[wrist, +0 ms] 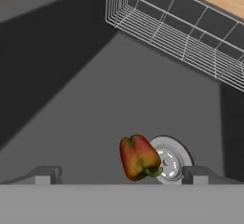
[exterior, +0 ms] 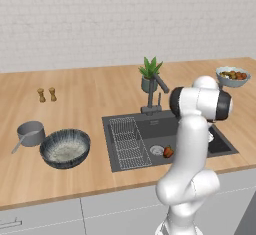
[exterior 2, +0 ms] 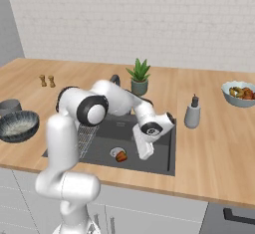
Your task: Pick the bell pepper from the sink and place it in the bowl. Then pick the bowl and place it in the microwave. Then close the microwave door and press the start button.
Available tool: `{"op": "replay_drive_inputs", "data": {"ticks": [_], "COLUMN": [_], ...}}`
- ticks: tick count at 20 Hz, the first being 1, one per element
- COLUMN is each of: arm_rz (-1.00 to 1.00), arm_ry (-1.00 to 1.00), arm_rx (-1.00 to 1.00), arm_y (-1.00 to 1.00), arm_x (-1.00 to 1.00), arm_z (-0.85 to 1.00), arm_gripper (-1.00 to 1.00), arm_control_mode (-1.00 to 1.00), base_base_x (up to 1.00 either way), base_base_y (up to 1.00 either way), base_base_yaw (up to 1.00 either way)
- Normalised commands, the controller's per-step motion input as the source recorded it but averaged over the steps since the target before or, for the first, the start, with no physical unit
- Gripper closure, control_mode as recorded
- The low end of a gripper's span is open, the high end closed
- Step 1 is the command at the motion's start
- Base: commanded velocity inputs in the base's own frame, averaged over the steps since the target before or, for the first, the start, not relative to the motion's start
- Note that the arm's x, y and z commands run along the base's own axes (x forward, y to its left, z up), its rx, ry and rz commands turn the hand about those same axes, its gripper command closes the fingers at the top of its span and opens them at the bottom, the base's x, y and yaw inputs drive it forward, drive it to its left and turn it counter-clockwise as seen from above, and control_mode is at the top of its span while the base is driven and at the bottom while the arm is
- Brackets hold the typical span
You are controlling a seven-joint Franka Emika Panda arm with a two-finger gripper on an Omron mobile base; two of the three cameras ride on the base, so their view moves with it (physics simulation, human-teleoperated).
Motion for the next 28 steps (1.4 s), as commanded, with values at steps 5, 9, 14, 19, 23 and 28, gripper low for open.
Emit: {"op": "replay_drive_inputs", "data": {"ticks": [5, 9, 14, 19, 23, 28], "arm_rz": [0.06, 0.08, 0.07, 0.12, 0.16, 0.13], "arm_ry": [0.0, 0.0, -0.01, 0.0, 0.0, 0.0], "arm_rx": [0.0, 0.0, 0.0, 0.01, 0.03, 0.03], "arm_y": [0.15, 0.16, 0.18, 0.29, 0.19, 0.12], "arm_x": [0.34, 0.12, 0.1, 0.01, 0.0, 0.0], "arm_z": [-0.29, -0.44, -0.34, -0.1, -0.1, -0.21], "arm_gripper": [-1.0, -1.0, -1.0, -1.0, -1.0, -1.0], "arm_control_mode": [-1.0, -1.0, -1.0, -1.0, -1.0, -1.0], "base_base_x": [0.0, 0.0, 0.0, 0.0, 0.0, 0.0], "base_base_y": [0.0, 0.0, 0.0, 0.0, 0.0, 0.0], "base_base_yaw": [0.0, 0.0, 0.0, 0.0, 0.0, 0.0]}}
